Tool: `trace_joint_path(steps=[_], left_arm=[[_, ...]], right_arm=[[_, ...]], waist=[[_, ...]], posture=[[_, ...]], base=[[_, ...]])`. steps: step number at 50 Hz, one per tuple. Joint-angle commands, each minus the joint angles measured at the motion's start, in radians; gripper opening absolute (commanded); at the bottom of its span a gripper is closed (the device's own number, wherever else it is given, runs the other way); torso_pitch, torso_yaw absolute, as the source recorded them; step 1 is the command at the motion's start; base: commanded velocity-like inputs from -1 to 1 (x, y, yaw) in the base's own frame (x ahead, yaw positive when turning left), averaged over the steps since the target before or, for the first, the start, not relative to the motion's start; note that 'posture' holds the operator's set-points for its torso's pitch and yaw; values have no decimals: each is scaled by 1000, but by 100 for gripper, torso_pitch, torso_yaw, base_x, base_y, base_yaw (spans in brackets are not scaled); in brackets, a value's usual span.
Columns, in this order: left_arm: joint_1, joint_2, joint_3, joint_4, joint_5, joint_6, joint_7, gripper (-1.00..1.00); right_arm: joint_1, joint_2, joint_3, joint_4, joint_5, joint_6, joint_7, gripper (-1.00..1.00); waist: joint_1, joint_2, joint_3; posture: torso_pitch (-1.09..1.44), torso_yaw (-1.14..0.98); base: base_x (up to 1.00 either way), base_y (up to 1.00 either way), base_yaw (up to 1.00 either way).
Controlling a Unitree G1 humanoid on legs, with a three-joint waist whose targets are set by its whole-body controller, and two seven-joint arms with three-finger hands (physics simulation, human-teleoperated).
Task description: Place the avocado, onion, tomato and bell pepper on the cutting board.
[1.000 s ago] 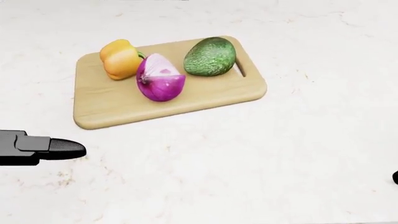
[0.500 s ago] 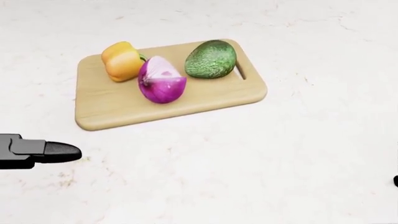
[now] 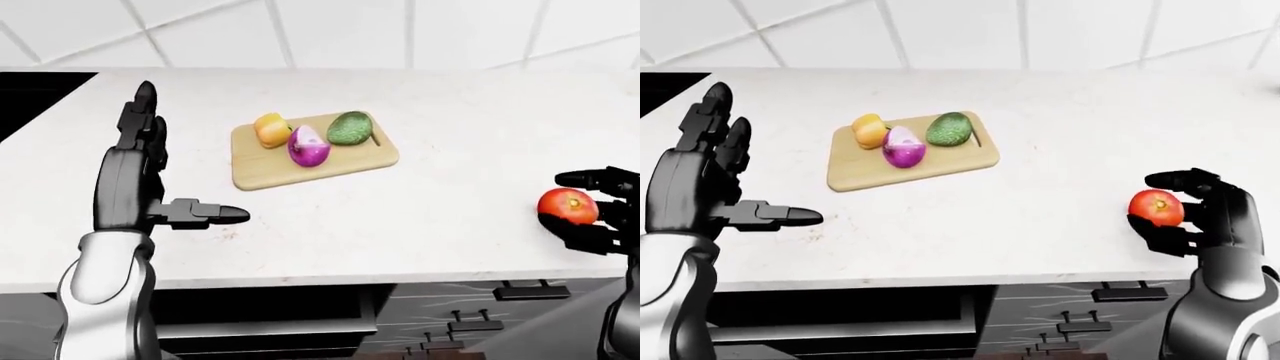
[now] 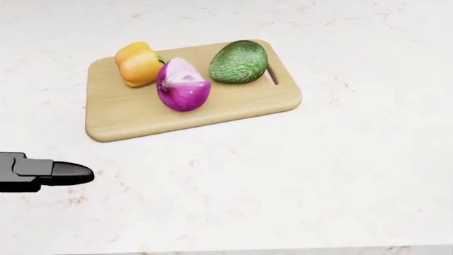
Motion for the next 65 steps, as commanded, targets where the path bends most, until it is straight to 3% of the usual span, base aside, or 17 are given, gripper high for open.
trace_joint_path(steps=[1, 6, 18, 28, 34, 37, 44, 59, 65], left_arm=[[-18, 8, 6, -29, 2, -32, 4, 100], [-13, 8, 9, -29, 3, -37, 3, 100], [-18, 11, 13, -27, -1, -34, 5, 100], [-23, 13, 8, -17, 3, -42, 8, 100], [-19, 10, 6, -17, 6, -45, 7, 100], [-17, 9, 7, -17, 7, -48, 7, 100], [-7, 4, 5, -14, 10, -58, 6, 100], [-19, 5, -2, -17, 23, -44, 3, 100], [-29, 9, -2, -18, 24, -35, 2, 100]], right_arm=[[-10, -12, -3, -22, -1, -6, 9, -17], [-25, -29, 6, -32, -20, 11, 29, -23], [-179, -99, 128, -44, -154, 115, 146, -34], [-286, -93, 213, -22, -237, 135, 206, -39], [-408, -58, 303, 44, -284, 131, 223, -41], [-490, -19, 345, 116, -285, 106, 198, -42], [-605, 47, 388, 226, -242, 60, 138, -43], [-773, 109, 416, 520, -28, -93, -105, -44], [-782, 120, 425, 579, 35, -137, -168, -44]], waist=[[0, 0, -15], [0, 0, -17], [-2, 8, -18], [-4, 12, -19], [-6, 17, -18], [-10, 23, -18], [-9, 30, -17], [-8, 36, -18], [-8, 36, -17]], posture=[[0, 0], [0, 0], [0, 0], [0, 0], [0, 0], [0, 0], [0, 0], [0, 0], [0, 0]], base=[[0, 0, 0], [0, 0, 0], [0, 0, 0], [0, 0, 0], [0, 0, 0], [0, 0, 0], [0, 0, 0], [0, 0, 0], [0, 0, 0]])
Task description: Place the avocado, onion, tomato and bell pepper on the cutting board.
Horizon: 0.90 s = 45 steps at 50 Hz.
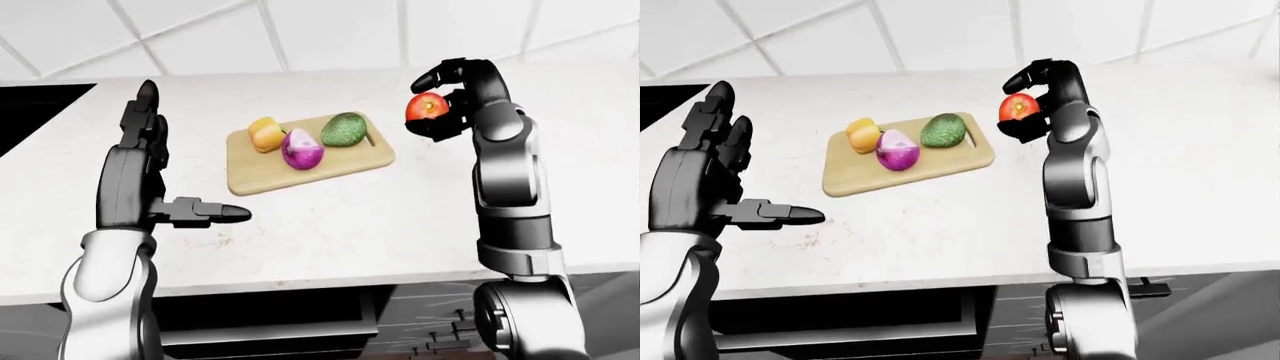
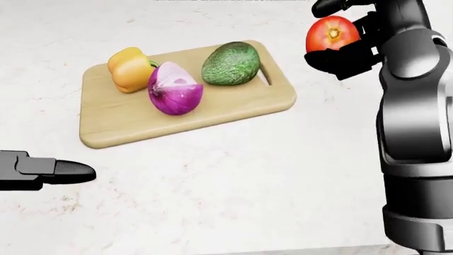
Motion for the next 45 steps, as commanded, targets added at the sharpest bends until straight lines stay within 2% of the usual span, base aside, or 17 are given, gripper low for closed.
trace_joint_path(steps=[1, 23, 33, 45], left_arm=[[-22, 9, 4, -25, 6, -28, 8, 100], [-4, -4, -5, -21, 22, -49, 4, 100], [0, -5, -1, -18, 25, -54, -1, 100], [-17, -2, -10, -9, 28, -47, 5, 100]], right_arm=[[-29, -6, -5, -30, 21, -42, -37, -44], [-60, 48, 19, 169, 157, -200, -173, -45], [-88, 64, 27, 298, 188, -289, -213, -46], [-105, 69, 31, 370, 209, -336, -230, -45]], waist=[[-1, 1, -25], [-1, -1, -26], [-1, 0, -28], [1, -1, -29]], posture=[[0, 0], [0, 0], [0, 0], [0, 0]], base=[[0, 0, 0], [0, 0, 0], [0, 0, 0], [0, 0, 0]])
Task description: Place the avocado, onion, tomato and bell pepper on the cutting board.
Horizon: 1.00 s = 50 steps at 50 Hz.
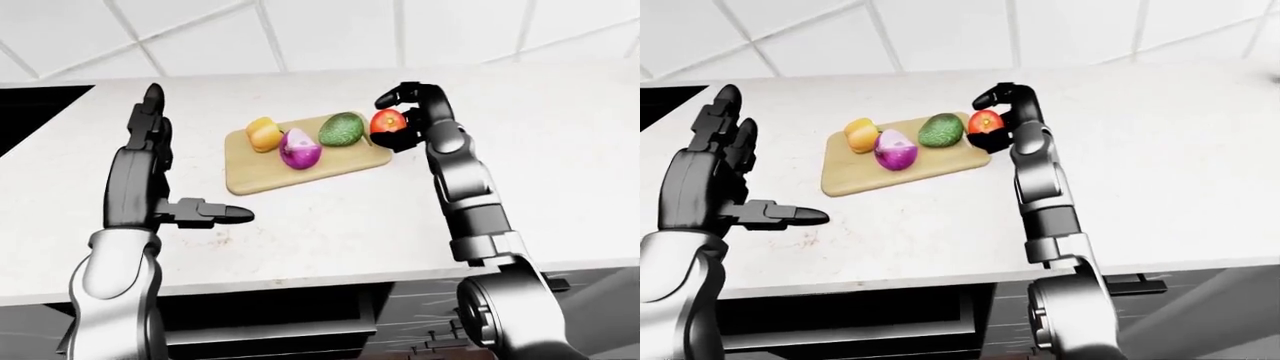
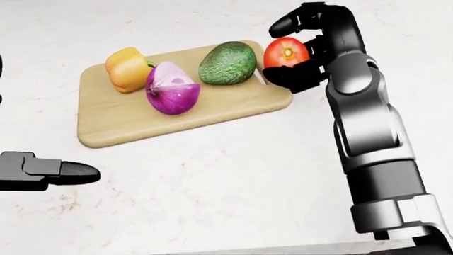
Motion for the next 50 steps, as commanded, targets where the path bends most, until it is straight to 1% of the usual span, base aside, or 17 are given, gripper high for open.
trace_joint_path(steps=[1, 13, 21, 34, 45, 50], left_arm=[[-21, 8, 6, -32, 3, -26, 6, 100], [-9, 5, 12, -31, 4, -35, 3, 100], [-2, 2, 10, -25, 7, -46, 3, 100], [-6, 3, 9, -20, 12, -48, 2, 100], [-19, 7, 2, -19, 14, -40, 2, 100], [-14, 4, 2, -17, 16, -47, 2, 100]], right_arm=[[-48, -9, -5, -38, 0, -40, -12, -45], [-38, 2, -2, -54, 13, -38, -8, -46], [-43, 11, 2, -31, 20, -56, -8, -44], [-36, 11, 3, -52, 18, -38, -1, -34], [-38, 11, 5, -58, 14, -30, 9, -17], [-29, 14, 6, -67, 12, -28, 12, -15]], waist=[[0, 1, -28], [1, 1, -28], [1, 1, -28], [2, 0, -28], [1, 1, -28], [1, 0, -29]], posture=[[0, 0], [0, 0], [0, 0], [0, 0], [0, 0], [0, 0]], base=[[0, 0, 0], [0, 0, 0], [0, 0, 0], [0, 0, 0], [0, 0, 0], [0, 0, 0]])
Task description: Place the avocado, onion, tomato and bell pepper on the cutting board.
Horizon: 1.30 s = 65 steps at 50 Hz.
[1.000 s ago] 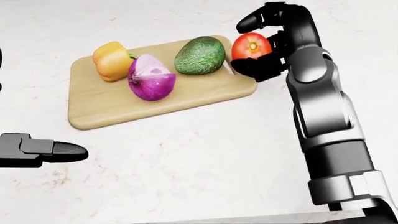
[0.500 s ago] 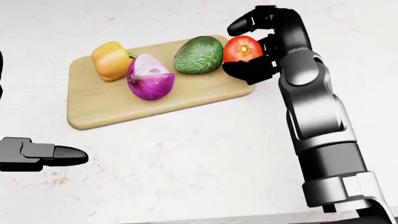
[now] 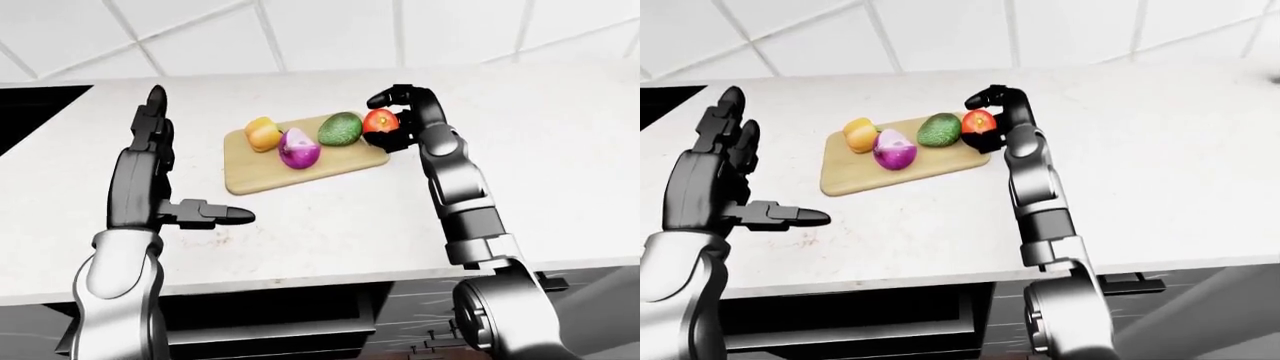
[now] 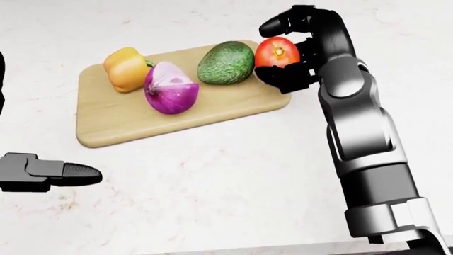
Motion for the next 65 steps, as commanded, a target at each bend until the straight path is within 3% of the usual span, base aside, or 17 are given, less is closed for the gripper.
trace_joint_path(steps=[1, 16, 36, 44, 51, 58, 65], left_arm=[[-21, 9, 8, -29, 4, -28, 7, 100], [-13, 5, 9, -30, 10, -34, 4, 100], [-28, 8, 3, -23, 16, -30, 3, 100], [-29, 10, 5, -25, 17, -27, 2, 100], [-28, 13, 11, -35, 15, -19, 0, 100], [-29, 17, 24, -40, 7, -14, 0, 100], [-38, 30, 27, -32, 7, -11, 10, 100]], right_arm=[[-38, -8, -6, -51, -3, -31, -8, -15], [-21, 0, -4, -58, -3, -34, -5, -8], [-30, -4, -4, -53, -8, -27, 10, 33], [-21, -5, -3, -80, -14, -11, 17, 62], [17, -18, -7, -223, -33, 78, 48, 100], [98, -39, -18, -470, -73, 225, 105, 100], [220, -72, -22, -824, -172, 437, 227, 100]], waist=[[0, 2, -27], [0, 2, -28], [0, 1, -28], [0, 1, -28], [2, -1, -26], [6, -4, -24], [8, -8, -22]], posture=[[0, 0], [0, 0], [0, 0], [0, 0], [0, 0], [0, 0], [0, 0]], base=[[0, 0, 0], [0, 0, 0], [0, 0, 0], [0, 0, 0], [0, 0, 0], [0, 0, 0], [0, 0, 0]])
